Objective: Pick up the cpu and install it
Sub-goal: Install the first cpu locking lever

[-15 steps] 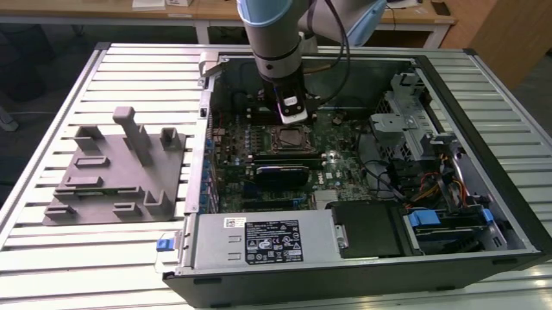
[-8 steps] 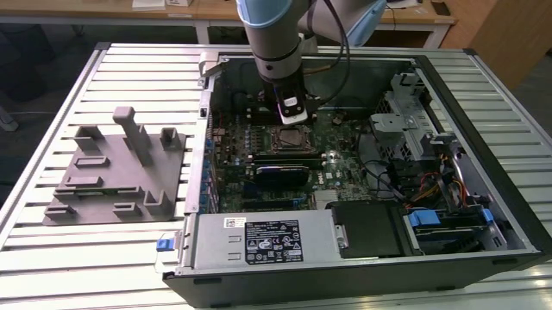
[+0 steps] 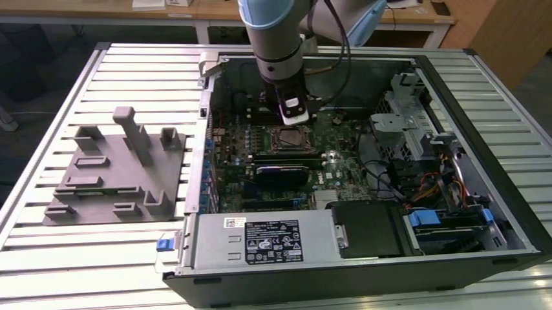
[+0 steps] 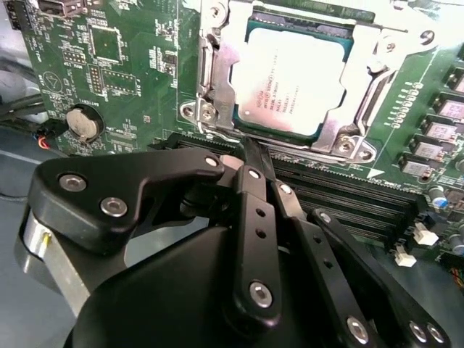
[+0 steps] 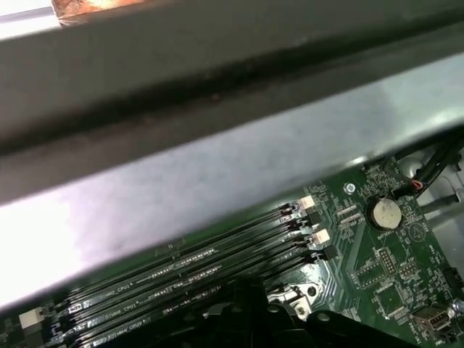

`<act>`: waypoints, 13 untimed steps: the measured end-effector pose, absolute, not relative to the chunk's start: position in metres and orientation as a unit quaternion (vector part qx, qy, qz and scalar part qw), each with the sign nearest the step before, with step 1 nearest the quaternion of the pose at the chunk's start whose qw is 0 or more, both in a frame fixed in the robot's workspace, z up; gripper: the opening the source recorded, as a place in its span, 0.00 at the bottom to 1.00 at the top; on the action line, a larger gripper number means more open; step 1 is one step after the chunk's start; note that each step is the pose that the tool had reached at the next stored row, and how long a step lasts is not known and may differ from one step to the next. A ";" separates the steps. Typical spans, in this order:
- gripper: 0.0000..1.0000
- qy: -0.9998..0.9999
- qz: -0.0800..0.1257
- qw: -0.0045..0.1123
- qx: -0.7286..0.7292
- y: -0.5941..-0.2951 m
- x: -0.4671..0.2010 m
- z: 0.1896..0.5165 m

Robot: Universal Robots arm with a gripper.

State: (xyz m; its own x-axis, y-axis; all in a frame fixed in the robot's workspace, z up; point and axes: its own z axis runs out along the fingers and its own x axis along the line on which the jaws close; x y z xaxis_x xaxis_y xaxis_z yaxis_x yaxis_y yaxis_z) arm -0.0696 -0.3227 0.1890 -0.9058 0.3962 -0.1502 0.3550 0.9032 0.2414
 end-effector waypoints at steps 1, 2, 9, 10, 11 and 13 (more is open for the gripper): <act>0.11 0.970 0.106 0.098 0.194 -0.323 -0.069 0.189; 0.11 0.970 0.106 0.098 0.194 -0.323 -0.069 0.189; 0.11 0.970 0.108 0.098 0.194 -0.322 -0.069 0.190; 0.11 0.970 0.108 0.098 0.194 -0.323 -0.069 0.191; 0.11 0.970 0.107 0.098 0.194 -0.323 -0.069 0.192; 0.11 0.970 0.108 0.098 0.194 -0.323 -0.069 0.195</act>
